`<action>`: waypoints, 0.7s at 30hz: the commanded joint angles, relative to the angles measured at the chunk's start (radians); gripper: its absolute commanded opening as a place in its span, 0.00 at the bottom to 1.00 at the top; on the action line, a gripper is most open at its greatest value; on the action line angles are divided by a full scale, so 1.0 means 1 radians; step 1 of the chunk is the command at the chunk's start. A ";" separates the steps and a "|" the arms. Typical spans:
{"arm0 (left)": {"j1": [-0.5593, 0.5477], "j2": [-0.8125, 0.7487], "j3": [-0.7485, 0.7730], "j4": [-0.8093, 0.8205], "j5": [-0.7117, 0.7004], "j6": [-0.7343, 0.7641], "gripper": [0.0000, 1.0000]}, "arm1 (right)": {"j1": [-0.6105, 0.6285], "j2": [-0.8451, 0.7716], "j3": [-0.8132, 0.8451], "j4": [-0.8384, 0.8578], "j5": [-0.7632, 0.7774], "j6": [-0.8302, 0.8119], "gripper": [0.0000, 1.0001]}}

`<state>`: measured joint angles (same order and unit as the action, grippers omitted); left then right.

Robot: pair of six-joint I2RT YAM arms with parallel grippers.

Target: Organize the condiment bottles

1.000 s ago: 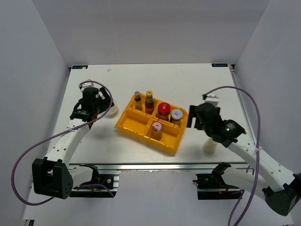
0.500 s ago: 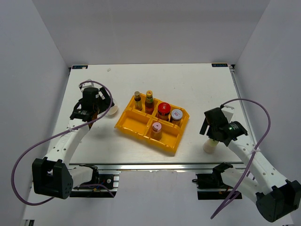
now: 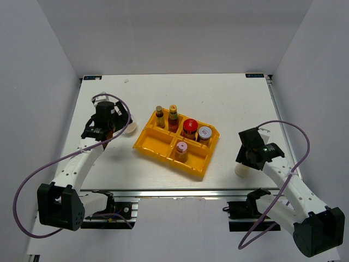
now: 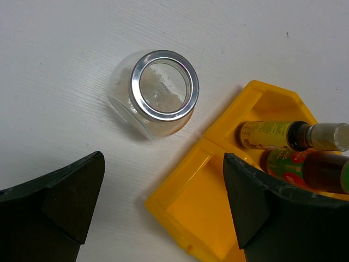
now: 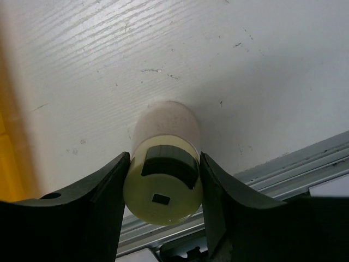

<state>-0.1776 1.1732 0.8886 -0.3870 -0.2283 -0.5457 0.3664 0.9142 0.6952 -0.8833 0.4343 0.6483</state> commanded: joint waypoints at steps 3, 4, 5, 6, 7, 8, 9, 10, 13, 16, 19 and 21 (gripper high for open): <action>0.007 -0.021 -0.016 0.014 -0.014 0.007 0.98 | -0.014 -0.006 0.010 0.055 -0.019 -0.027 0.40; 0.006 -0.023 -0.014 0.014 -0.014 0.004 0.98 | -0.012 -0.005 0.016 0.056 -0.025 -0.045 0.37; 0.006 -0.024 -0.016 0.014 -0.011 0.004 0.98 | -0.012 -0.003 0.024 0.055 -0.029 -0.050 0.30; 0.006 -0.030 -0.020 0.016 -0.013 0.004 0.98 | -0.012 -0.006 0.030 0.053 -0.034 -0.056 0.29; 0.006 -0.033 -0.023 0.020 -0.011 0.003 0.98 | -0.012 -0.008 0.049 0.056 -0.042 -0.079 0.27; 0.007 -0.037 -0.027 0.022 -0.009 0.003 0.98 | -0.012 -0.011 0.062 0.058 -0.048 -0.093 0.23; 0.006 -0.040 -0.028 0.022 -0.009 0.003 0.98 | -0.012 -0.020 0.078 0.064 -0.089 -0.114 0.20; 0.006 -0.040 -0.027 0.022 -0.009 0.003 0.98 | -0.011 -0.029 0.102 0.105 -0.127 -0.145 0.17; 0.006 -0.040 -0.025 0.020 -0.006 0.004 0.98 | 0.018 -0.060 0.139 0.168 -0.270 -0.269 0.14; 0.006 -0.038 -0.025 0.022 -0.008 0.003 0.98 | 0.106 -0.051 0.188 0.191 -0.278 -0.321 0.14; 0.007 -0.037 -0.023 0.019 -0.016 0.003 0.98 | 0.254 -0.009 0.225 0.219 -0.275 -0.354 0.15; 0.006 -0.035 -0.023 0.014 -0.020 0.001 0.98 | 0.328 0.026 0.245 0.251 -0.275 -0.366 0.14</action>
<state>-0.1776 1.1694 0.8650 -0.3813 -0.2287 -0.5465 0.6029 0.9066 0.8913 -0.7113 0.1997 0.3515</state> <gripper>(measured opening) 0.982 0.559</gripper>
